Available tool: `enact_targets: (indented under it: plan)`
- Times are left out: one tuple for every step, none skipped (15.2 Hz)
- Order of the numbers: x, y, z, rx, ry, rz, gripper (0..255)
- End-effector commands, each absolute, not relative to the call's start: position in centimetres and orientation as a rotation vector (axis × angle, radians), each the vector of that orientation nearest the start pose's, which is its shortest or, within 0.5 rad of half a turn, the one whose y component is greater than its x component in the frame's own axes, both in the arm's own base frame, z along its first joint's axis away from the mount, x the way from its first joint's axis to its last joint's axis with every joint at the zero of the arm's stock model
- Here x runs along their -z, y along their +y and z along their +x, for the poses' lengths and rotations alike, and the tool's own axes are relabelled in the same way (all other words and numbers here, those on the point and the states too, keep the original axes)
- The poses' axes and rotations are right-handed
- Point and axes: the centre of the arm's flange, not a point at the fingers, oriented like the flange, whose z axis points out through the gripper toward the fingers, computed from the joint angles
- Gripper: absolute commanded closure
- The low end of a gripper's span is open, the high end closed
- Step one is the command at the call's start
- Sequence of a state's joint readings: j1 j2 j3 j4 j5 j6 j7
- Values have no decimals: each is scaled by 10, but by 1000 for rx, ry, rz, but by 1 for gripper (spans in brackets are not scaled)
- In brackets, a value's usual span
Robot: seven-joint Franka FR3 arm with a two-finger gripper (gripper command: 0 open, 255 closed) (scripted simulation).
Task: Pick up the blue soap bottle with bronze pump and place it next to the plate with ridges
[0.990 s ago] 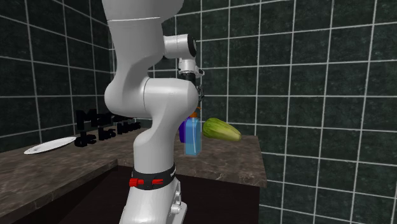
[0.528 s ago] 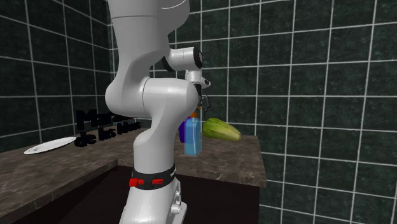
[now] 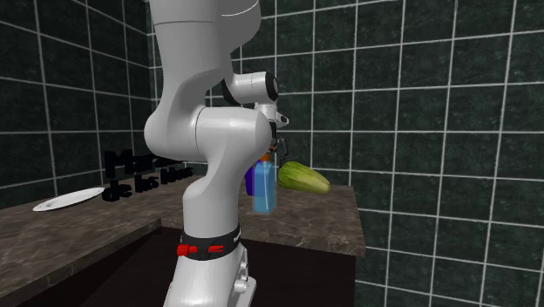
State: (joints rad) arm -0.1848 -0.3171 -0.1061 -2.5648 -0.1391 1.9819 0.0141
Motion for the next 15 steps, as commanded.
enact_targets:
  plan:
    - [-356,-118,370,-437,351,-3142,0]
    - [-356,-118,370,-437,351,-3142,0]
    - [-356,-118,370,-437,351,-3142,0]
    - [-356,-118,370,-437,351,-3142,255]
    - [-356,-118,370,-437,351,-3142,255]
    - [-356,-118,370,-437,351,-3142,255]
    - [-356,-118,370,-437,351,-3142,255]
    - [-356,-118,370,-437,351,-3142,255]
    - [-356,-118,370,-437,351,-3142,255]
    - [-356,-119,370,-437,351,-3142,255]
    - [-356,-119,369,-437,351,-3142,255]
    - [-356,-119,370,-437,351,-3142,255]
    - [-356,-118,370,-437,351,-3142,255]
    - [-361,-118,370,-437,351,-3142,255]
    - [-366,-118,370,-437,351,-3142,255]
